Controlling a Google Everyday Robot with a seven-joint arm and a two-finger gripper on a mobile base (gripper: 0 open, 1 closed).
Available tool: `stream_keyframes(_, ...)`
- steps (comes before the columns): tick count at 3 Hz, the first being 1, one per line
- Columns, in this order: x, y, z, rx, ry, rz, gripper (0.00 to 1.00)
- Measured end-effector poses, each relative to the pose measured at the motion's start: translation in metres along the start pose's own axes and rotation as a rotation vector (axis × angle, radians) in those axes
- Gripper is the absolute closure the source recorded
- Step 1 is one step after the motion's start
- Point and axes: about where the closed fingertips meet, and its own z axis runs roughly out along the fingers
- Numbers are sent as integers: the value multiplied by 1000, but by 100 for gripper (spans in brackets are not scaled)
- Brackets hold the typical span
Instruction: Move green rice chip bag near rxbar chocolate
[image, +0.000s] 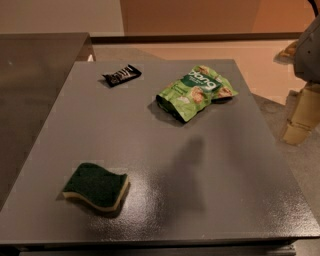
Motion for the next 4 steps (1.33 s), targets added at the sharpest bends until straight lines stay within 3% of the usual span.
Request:
stream_keyframes(2, -5, -2, 2, 7, 12, -15, 0)
stream_keyframes(4, -55, -41, 38, 34, 11, -174, 0)
